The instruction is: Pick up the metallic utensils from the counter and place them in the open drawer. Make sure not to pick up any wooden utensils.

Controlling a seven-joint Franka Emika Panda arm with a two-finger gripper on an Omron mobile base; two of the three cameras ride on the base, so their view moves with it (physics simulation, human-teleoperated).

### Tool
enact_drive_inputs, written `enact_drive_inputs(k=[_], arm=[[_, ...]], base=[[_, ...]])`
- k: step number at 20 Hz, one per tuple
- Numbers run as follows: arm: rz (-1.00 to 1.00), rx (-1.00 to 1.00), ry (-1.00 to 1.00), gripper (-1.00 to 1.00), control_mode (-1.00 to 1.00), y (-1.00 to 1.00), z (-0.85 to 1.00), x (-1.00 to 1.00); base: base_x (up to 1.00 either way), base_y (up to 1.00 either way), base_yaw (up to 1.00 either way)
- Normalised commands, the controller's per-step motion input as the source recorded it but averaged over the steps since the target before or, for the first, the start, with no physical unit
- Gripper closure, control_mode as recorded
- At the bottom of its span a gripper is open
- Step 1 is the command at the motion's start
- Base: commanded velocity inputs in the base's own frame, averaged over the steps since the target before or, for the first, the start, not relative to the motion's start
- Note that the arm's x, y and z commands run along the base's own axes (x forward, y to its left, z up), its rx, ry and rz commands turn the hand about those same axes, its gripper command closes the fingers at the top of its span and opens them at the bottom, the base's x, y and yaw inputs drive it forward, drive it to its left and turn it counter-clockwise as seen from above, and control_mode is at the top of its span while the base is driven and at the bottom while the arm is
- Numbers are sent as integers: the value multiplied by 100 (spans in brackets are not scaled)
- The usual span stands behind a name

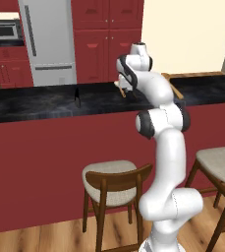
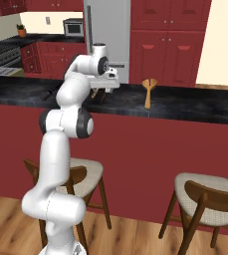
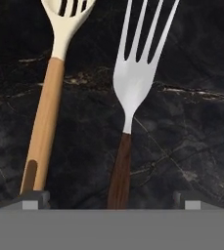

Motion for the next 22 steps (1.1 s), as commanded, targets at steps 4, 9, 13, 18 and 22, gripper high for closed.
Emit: enact_drive_inputs(k=[4,9,13,18,22], arm=[[-1,0,0,-100,-100,1,-3,4],[-4,0,0,-100,-100,-11,-5,0],[-3,0,1,-100,-100,-9,-20,0],[-2,0,4,-100,-100,0,-46,0],[0,0,4,-100,-100,0,-37,0]], base=[[0,0,0],[0,0,0],[0,0,0],[0,0,0],[0,0,0]])
